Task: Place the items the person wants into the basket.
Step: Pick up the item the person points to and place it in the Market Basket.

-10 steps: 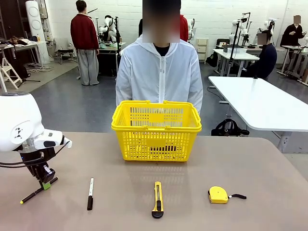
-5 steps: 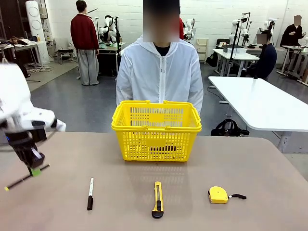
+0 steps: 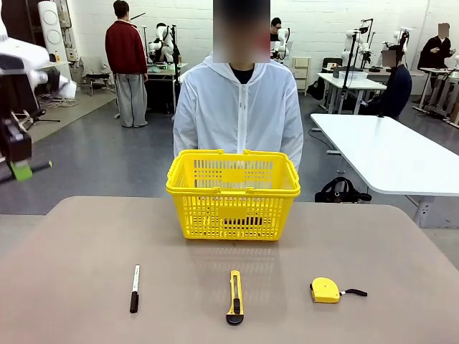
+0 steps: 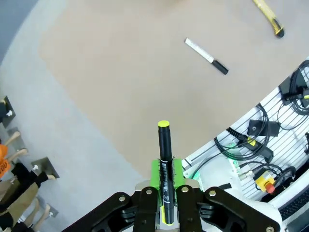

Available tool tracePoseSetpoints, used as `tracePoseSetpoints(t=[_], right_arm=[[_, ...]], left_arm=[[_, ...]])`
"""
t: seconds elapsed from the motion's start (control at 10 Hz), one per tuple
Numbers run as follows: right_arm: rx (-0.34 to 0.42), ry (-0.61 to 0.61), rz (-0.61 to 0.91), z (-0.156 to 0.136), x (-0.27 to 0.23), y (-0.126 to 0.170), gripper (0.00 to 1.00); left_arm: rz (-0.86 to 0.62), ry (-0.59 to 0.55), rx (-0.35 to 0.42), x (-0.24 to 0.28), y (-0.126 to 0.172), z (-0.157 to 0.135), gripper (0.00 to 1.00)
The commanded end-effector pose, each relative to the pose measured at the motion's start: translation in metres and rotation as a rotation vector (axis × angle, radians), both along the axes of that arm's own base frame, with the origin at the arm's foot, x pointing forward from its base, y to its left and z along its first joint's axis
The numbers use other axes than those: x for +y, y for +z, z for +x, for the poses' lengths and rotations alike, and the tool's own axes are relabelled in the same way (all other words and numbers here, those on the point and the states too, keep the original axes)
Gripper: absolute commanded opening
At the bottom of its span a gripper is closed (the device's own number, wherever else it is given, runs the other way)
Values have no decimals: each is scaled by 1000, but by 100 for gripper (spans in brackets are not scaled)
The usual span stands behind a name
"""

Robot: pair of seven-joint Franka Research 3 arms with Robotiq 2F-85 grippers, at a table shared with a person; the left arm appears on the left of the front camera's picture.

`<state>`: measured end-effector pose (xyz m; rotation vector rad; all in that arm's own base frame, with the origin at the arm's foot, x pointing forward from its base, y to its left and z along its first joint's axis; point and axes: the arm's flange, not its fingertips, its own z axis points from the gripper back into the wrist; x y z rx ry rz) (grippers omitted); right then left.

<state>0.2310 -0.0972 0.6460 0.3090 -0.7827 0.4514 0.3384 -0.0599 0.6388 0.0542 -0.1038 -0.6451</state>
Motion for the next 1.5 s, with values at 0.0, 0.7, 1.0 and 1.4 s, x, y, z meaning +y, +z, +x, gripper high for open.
tracePoseSetpoints(t=[0.0, 0.7, 1.0, 1.4], right_arm=[[1, 7, 4, 2, -1, 2, 100], [1, 7, 4, 2, -1, 2, 100], [1, 7, 4, 2, -1, 2, 100], [1, 7, 4, 2, -1, 2, 100]], left_arm=[[5, 20, -8, -8, 13, 13, 0], [-4, -4, -24, -5, 20, 9, 0], [-34, -255, -23, -62, 27, 79, 11], [-13, -534, -55, -189, -11, 194, 11]])
